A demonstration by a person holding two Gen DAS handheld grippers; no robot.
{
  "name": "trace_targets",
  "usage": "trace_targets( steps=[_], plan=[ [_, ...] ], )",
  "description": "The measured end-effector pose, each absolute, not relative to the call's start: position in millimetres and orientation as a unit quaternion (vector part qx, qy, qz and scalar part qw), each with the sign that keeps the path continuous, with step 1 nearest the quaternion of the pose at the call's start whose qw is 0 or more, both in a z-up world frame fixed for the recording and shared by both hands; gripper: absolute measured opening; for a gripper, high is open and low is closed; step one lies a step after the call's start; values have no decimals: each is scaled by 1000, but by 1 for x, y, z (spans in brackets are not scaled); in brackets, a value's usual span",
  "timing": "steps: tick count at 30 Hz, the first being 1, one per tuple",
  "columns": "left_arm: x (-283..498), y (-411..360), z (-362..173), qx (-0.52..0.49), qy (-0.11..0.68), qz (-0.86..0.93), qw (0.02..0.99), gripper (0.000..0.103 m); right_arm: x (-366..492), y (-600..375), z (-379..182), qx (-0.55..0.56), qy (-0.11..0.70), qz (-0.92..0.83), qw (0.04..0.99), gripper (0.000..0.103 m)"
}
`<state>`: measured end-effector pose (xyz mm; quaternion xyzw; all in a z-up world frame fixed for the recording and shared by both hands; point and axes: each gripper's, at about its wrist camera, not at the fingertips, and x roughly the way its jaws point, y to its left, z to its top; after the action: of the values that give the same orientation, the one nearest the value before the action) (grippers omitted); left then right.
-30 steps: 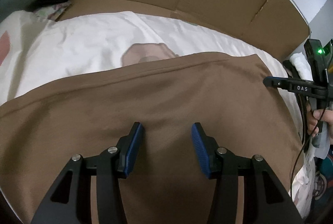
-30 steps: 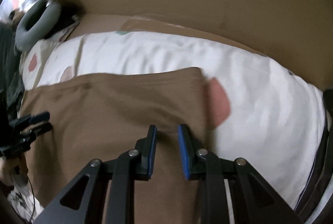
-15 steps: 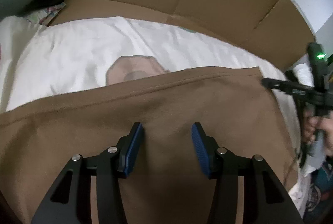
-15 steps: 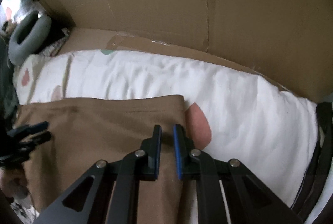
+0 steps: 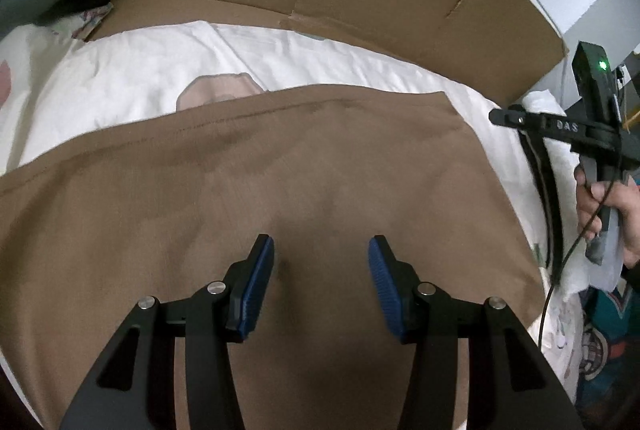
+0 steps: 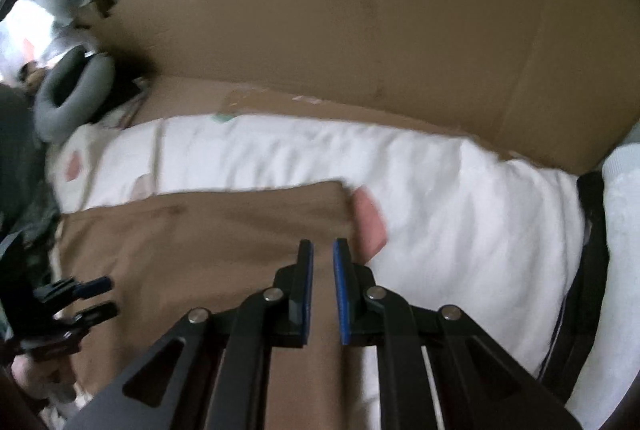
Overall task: Fold clothes
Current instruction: 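Open both grippers and smooth the folded shirt flat, then move the left gripper to the folded shirt's side edge and close on it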
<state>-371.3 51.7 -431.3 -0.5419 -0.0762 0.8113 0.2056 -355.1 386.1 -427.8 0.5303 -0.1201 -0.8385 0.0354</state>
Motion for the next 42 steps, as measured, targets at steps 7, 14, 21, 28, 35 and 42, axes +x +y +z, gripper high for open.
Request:
trace_targets(
  steps=[7, 14, 21, 28, 35, 42],
  plan=[
    [-327, 55, -424, -553, -70, 801, 216, 50, -305, 355, -424, 544, -100, -829, 83, 17],
    [-288, 58, -413, -565, -70, 793, 218, 50, -260, 339, -416, 548, -65, -830, 81, 17],
    [-259, 56, -405, -553, -80, 799, 221, 50, -229, 316, -423, 551, -77, -825, 96, 23],
    [-250, 63, -420, -564, -80, 790, 228, 50, -216, 289, -444, 570, -73, -809, 121, 23],
    [-239, 69, -432, -576, -64, 780, 235, 50, -198, 274, -467, 595, -32, -793, 128, 23],
    [-222, 61, -445, -594, -54, 768, 233, 50, -183, 304, -480, 609, -38, -786, 96, 23]
  ],
)
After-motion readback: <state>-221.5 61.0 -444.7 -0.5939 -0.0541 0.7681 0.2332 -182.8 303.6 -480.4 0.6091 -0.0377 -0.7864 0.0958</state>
